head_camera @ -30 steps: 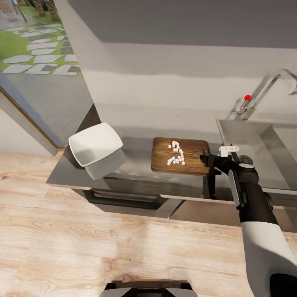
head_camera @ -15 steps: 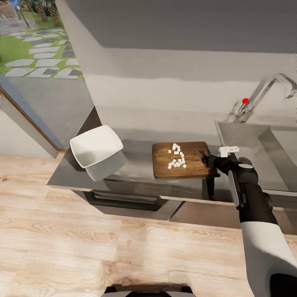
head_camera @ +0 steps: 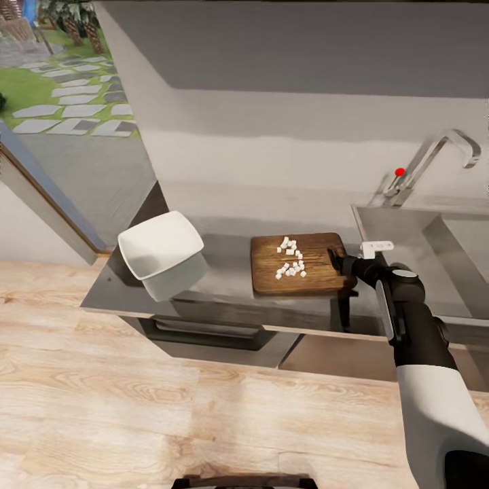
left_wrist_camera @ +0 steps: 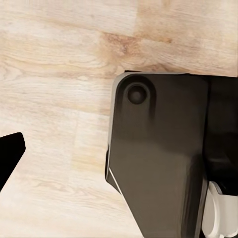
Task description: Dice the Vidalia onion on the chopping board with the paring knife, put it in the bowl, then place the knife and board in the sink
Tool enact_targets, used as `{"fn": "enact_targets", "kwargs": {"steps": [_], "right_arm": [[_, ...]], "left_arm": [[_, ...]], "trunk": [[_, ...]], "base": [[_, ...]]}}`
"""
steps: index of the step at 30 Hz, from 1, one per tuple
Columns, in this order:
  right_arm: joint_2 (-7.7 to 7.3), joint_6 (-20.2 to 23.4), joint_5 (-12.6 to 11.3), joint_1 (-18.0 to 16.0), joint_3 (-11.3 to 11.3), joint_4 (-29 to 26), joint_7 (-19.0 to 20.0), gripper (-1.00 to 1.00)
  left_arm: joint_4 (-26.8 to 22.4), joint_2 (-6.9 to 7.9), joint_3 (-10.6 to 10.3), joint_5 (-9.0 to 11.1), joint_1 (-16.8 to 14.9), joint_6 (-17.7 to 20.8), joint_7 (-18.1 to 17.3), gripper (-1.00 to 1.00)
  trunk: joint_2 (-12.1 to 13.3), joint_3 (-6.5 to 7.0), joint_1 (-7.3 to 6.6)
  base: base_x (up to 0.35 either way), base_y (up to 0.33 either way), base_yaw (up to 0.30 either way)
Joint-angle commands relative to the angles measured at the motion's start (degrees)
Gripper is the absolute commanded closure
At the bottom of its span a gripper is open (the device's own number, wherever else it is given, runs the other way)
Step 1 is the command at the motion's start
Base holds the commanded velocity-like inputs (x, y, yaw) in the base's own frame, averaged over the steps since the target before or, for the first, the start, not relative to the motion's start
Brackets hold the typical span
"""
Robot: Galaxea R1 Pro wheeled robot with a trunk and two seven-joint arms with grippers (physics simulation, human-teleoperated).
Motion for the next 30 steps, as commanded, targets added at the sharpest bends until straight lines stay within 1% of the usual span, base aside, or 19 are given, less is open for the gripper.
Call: {"fn": "enact_targets", "kwargs": {"steps": [1, 24, 30], "right_arm": [[0.01, 0.24, 0.52, -0.03, -0.07, -0.07, 0.47, 1.0], [0.01, 0.24, 0.52, -0.03, -0.07, -0.07, 0.47, 1.0], [0.01, 0.24, 0.52, -0.03, -0.07, -0.07, 0.47, 1.0]], "left_arm": [[-0.08, 0.1, -0.45, 0.58, 0.01, -0.12, 0.43, -1.0], [-0.08, 0.15, -0.45, 0.58, 0.01, -0.18, 0.43, -1.0], [-0.08, 0.14, -0.45, 0.21, 0.01, -0.17, 0.43, -1.0]], "trunk": [[-0.09, 0.02, 0.04], [-0.09, 2.14, 0.04], [-0.09, 2.69, 0.04]], "base": [[0.0, 0.0, 0.0], [0.0, 0.0, 0.0], [0.0, 0.0, -0.069]]}}
